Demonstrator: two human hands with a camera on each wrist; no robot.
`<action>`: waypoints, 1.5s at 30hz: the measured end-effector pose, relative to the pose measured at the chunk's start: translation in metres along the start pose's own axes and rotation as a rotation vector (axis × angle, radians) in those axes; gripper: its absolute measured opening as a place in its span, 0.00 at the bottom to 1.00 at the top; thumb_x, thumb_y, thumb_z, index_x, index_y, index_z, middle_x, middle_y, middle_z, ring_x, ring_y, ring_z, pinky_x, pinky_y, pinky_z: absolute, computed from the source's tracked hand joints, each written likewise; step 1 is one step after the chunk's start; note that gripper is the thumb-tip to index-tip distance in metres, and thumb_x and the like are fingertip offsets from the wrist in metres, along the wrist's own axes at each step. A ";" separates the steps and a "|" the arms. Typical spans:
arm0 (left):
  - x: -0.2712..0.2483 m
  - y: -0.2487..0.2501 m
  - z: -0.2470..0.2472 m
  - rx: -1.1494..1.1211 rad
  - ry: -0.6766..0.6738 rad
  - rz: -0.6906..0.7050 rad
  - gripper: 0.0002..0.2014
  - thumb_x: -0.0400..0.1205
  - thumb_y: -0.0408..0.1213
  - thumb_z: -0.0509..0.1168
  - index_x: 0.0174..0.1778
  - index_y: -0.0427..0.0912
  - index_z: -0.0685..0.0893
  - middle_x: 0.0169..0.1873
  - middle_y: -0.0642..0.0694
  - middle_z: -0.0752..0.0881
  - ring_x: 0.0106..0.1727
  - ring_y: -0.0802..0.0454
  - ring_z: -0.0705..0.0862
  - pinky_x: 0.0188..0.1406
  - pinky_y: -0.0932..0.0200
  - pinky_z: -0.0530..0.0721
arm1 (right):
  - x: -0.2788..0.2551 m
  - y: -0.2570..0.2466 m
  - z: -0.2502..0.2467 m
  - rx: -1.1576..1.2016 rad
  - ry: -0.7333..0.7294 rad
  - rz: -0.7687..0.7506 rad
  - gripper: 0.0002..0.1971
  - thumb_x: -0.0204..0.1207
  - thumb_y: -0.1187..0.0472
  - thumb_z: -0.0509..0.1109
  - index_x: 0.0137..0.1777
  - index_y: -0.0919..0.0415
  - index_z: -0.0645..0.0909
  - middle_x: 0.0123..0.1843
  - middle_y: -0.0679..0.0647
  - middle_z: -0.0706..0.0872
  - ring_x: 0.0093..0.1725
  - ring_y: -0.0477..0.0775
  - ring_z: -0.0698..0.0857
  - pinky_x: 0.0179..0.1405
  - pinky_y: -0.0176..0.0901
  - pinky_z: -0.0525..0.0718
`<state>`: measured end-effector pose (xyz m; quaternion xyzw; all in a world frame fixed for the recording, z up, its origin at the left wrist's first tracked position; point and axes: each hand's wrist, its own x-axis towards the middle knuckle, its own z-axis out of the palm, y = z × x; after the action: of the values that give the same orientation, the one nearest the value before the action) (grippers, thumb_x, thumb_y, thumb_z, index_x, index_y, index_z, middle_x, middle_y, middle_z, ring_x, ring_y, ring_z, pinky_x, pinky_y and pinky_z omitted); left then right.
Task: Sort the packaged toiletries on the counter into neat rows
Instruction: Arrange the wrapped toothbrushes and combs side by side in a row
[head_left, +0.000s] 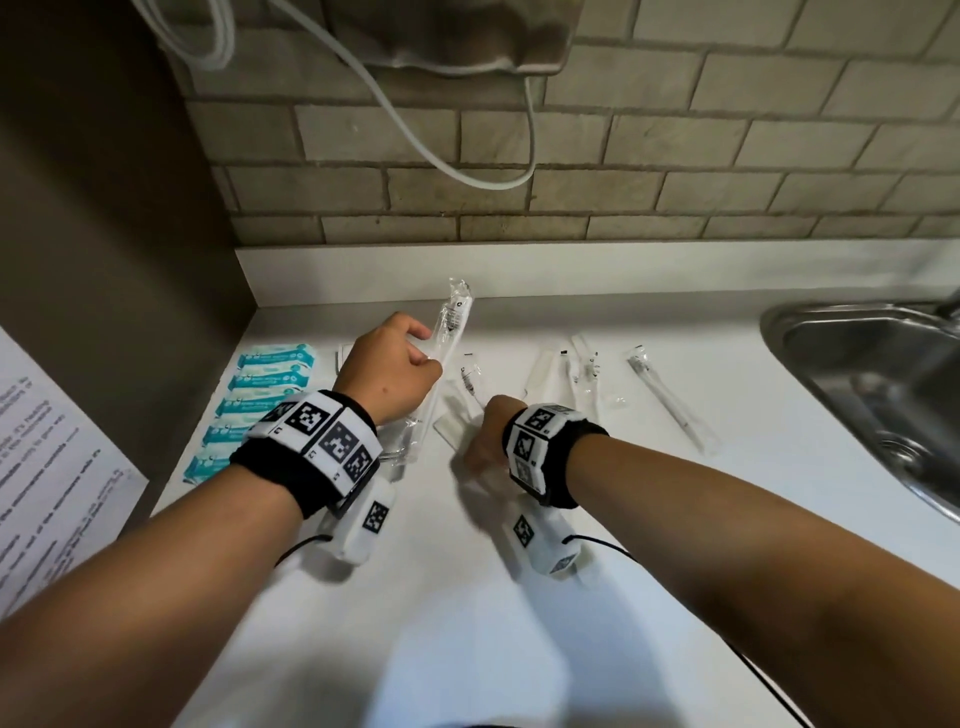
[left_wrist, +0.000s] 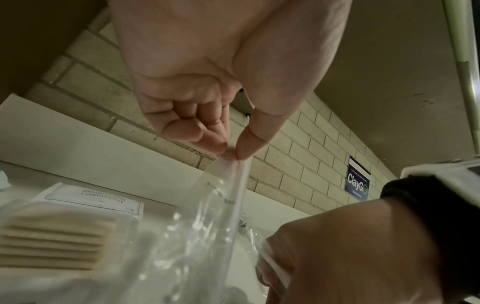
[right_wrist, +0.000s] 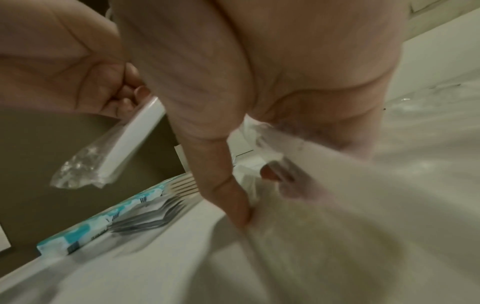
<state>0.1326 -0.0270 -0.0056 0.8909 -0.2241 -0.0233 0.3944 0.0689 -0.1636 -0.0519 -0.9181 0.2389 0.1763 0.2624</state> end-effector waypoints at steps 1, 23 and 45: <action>0.000 0.002 0.002 -0.004 0.003 -0.005 0.14 0.77 0.34 0.68 0.58 0.44 0.80 0.31 0.54 0.87 0.43 0.52 0.83 0.48 0.59 0.78 | 0.004 0.002 0.001 0.020 0.009 0.009 0.27 0.67 0.59 0.80 0.65 0.65 0.79 0.64 0.62 0.83 0.63 0.65 0.83 0.59 0.52 0.83; 0.003 0.054 0.071 -0.052 -0.061 -0.069 0.18 0.80 0.35 0.70 0.65 0.45 0.76 0.45 0.47 0.88 0.45 0.51 0.85 0.44 0.60 0.77 | 0.052 0.154 -0.115 0.129 0.186 0.194 0.14 0.68 0.59 0.80 0.32 0.61 0.77 0.29 0.52 0.85 0.27 0.48 0.83 0.25 0.36 0.79; 0.030 0.053 0.090 -0.022 -0.086 -0.120 0.18 0.79 0.33 0.70 0.63 0.46 0.75 0.42 0.46 0.89 0.43 0.47 0.87 0.51 0.49 0.86 | 0.031 0.093 -0.097 -0.361 0.087 -0.151 0.35 0.74 0.51 0.74 0.80 0.50 0.67 0.85 0.63 0.49 0.82 0.62 0.62 0.73 0.45 0.71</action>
<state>0.1193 -0.1331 -0.0258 0.8965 -0.1865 -0.0875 0.3922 0.0639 -0.2989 -0.0250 -0.9724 0.1451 0.1561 0.0953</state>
